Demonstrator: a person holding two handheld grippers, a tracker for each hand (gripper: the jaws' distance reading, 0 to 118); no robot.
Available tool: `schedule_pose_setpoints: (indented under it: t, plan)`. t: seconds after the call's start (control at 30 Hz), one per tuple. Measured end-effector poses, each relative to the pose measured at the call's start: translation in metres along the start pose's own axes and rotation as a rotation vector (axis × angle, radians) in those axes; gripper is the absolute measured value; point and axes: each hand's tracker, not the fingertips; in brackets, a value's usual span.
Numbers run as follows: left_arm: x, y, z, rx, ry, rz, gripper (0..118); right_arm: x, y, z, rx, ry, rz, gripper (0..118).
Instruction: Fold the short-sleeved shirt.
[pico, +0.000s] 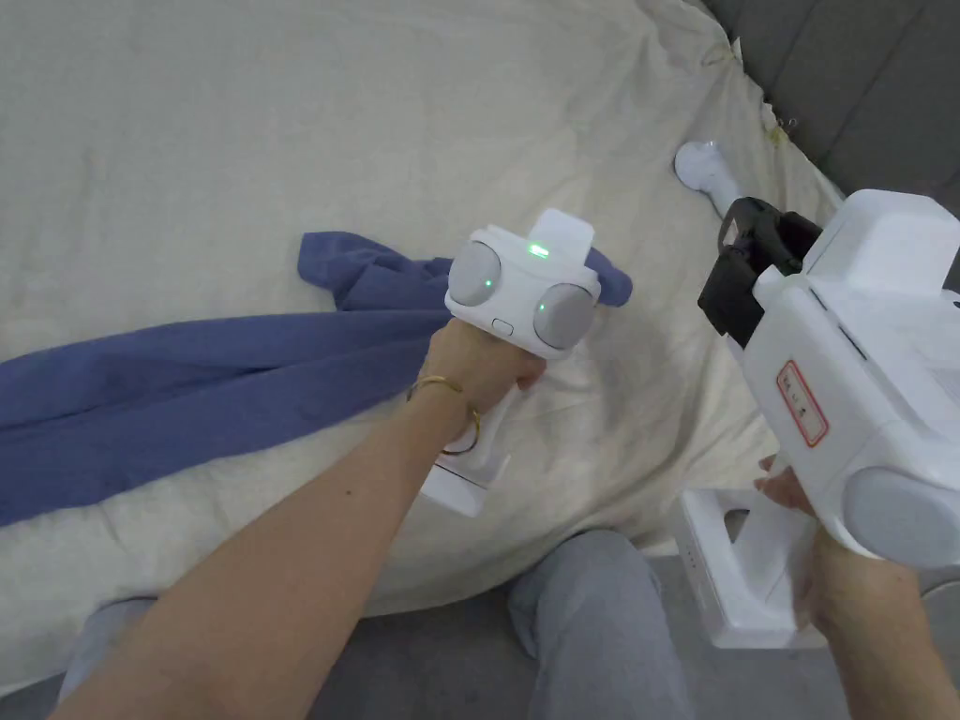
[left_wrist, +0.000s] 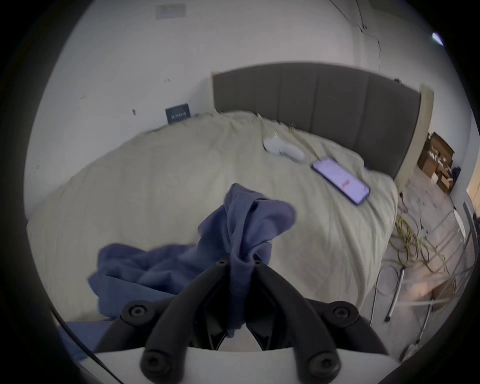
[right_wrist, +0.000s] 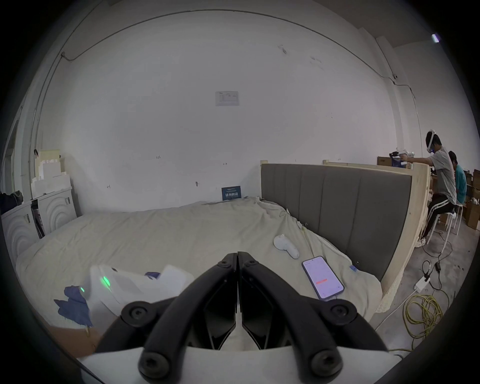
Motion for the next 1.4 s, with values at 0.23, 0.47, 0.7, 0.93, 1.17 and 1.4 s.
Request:
schedule_pose_setpoints:
  t: [0.23,0.47,0.7,0.93,1.17,1.4]
  plan:
    - [0.000,-0.002,-0.007,-0.062,-0.093,0.038,100,0.011,-0.006,-0.001,-0.014,-0.022,-0.019,0]
    - [-0.042,0.038,0.066,0.173,-0.146,0.199,107,0.007,0.004,0.000,0.008,-0.012,-0.018,0]
    - [-0.124,0.037,0.151,0.401,0.082,0.319,114,-0.018,0.026,0.001,0.065,0.039,0.027,0]
    - [-0.171,-0.024,0.221,0.545,0.412,0.301,112,-0.052,0.031,-0.006,0.071,0.130,0.042,0]
    - [-0.187,-0.093,0.258,0.590,0.568,0.398,93,-0.078,0.023,-0.005,0.056,0.194,0.058,0]
    - [-0.180,-0.139,0.259,0.572,0.665,0.379,32,-0.083,0.010,-0.008,0.037,0.199,0.056,0]
